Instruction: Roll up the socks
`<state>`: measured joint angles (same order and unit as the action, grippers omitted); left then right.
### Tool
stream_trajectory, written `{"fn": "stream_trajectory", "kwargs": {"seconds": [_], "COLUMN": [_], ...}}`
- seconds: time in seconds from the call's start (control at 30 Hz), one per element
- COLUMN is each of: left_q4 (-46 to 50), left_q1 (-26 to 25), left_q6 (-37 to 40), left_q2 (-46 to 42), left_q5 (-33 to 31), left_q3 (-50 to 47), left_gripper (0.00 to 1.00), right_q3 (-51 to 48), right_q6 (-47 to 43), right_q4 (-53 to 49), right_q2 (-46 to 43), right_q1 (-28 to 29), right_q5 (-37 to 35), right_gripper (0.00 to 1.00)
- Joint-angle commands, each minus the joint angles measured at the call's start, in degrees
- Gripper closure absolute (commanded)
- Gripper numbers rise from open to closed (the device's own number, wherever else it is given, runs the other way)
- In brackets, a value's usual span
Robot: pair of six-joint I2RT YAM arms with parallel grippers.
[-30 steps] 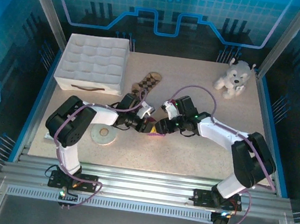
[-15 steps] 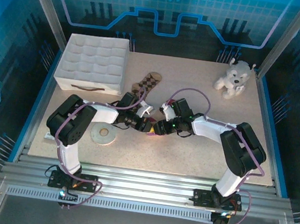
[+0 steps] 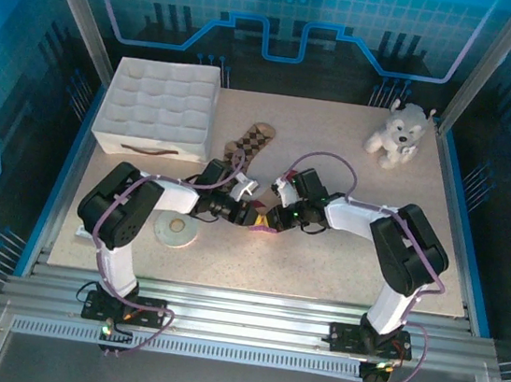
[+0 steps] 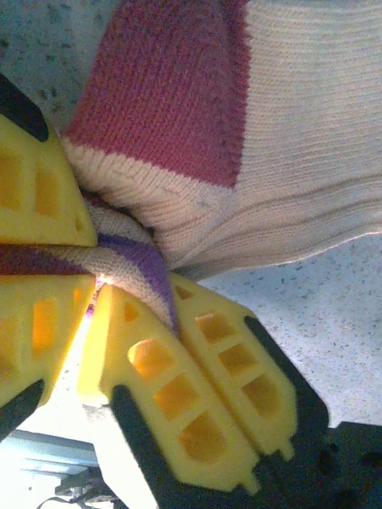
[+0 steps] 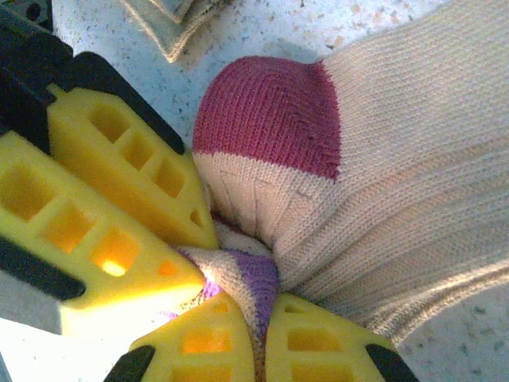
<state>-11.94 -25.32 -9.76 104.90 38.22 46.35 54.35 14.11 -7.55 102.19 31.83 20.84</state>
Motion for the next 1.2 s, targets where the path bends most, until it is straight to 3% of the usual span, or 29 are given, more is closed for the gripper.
{"fn": "stream_trajectory", "kwargs": {"seconds": [0.0, 0.23, 0.33, 0.53, 0.73, 0.83, 1.17], "left_q4": [2.5, 5.3, 5.8, -7.2, 0.0, -1.6, -1.9], "left_q1": [0.3, 0.2, 0.1, -1.0, -7.1, -9.3, -12.5], "left_q6": [2.7, 13.8, 23.0, 39.1, 59.4, 66.1, 72.9], "left_q2": [-3.0, -14.0, -19.6, -25.5, -24.4, -22.3, -15.0], "left_q5": [-3.7, -3.6, -3.4, -0.7, -15.0, -21.6, -25.9], "left_q3": [-4.0, -4.3, -5.4, -12.6, -10.1, -10.4, -6.4], "left_gripper": [0.81, 0.72, 0.71, 0.63, 0.60, 0.59, 0.58], "right_q3": [4.1, 9.9, 11.5, 13.7, 14.4, 15.0, 16.3], "right_q6": [0.5, -0.9, -1.3, -2.7, -4.0, -4.6, -5.9], "right_q4": [-13.1, -21.9, -24.0, -26.7, -27.8, -28.7, -31.1], "right_q2": [5.6, 10.4, 11.4, 12.2, 11.8, 12.2, 13.4], "right_q1": [-0.4, -0.4, -0.4, -0.7, -1.4, -1.7, -2.4], "right_q5": [-5.8, -7.4, -7.5, -6.7, -5.3, -4.7, -3.3], "right_gripper": [1.00, 1.00, 1.00, 1.00, 0.97, 0.96, 0.96]}}
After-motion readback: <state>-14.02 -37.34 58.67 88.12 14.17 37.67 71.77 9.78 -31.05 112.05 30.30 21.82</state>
